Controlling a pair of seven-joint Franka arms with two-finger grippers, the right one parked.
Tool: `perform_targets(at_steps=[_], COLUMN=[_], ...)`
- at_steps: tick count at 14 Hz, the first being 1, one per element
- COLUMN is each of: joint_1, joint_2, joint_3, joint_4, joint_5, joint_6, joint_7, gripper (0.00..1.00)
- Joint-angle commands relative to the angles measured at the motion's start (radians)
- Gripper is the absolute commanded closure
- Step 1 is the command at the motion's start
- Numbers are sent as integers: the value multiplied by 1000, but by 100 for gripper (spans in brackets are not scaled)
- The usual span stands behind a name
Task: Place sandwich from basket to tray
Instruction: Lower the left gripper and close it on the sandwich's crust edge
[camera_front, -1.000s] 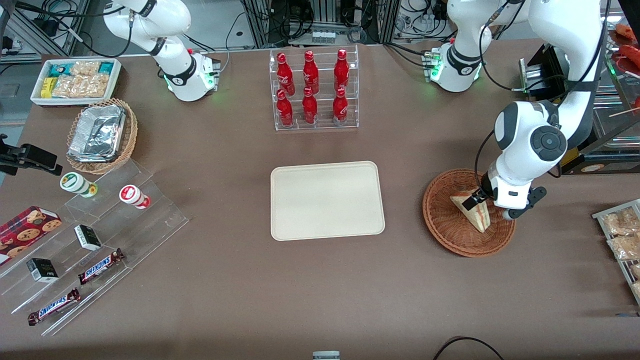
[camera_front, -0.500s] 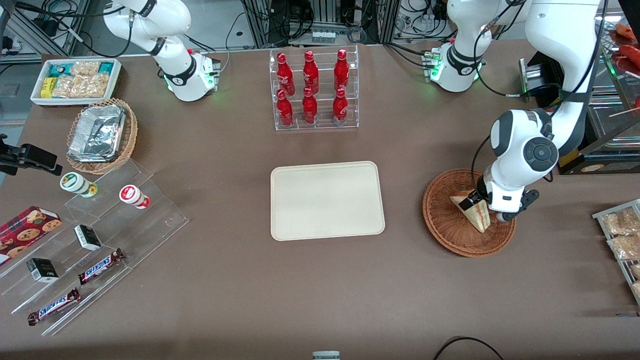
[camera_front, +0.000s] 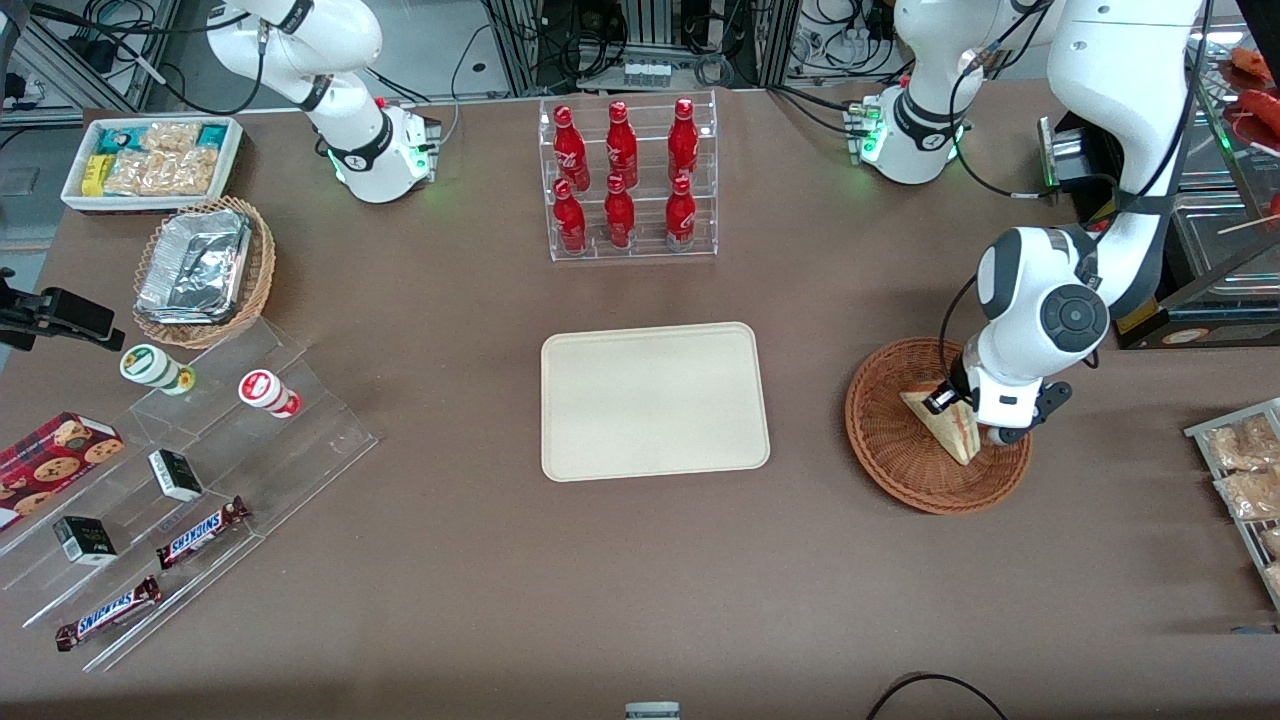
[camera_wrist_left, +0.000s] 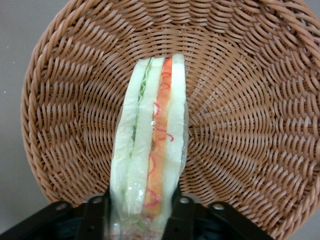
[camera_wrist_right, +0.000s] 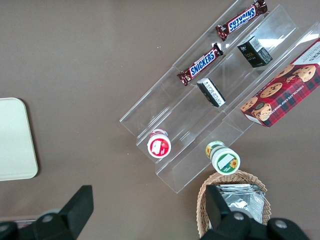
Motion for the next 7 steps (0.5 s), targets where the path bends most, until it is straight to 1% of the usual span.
perform_targets(at_steps=[1, 5, 7], joint_1=[1, -13, -41], joint_2=[-13, -13, -7], joint_3=[0, -8, -8], joint_4=[50, 257, 329], joint_5=[11, 11, 8], joint_6=[-82, -341, -405], joint_7=[18, 53, 57], gripper=[100, 100, 100])
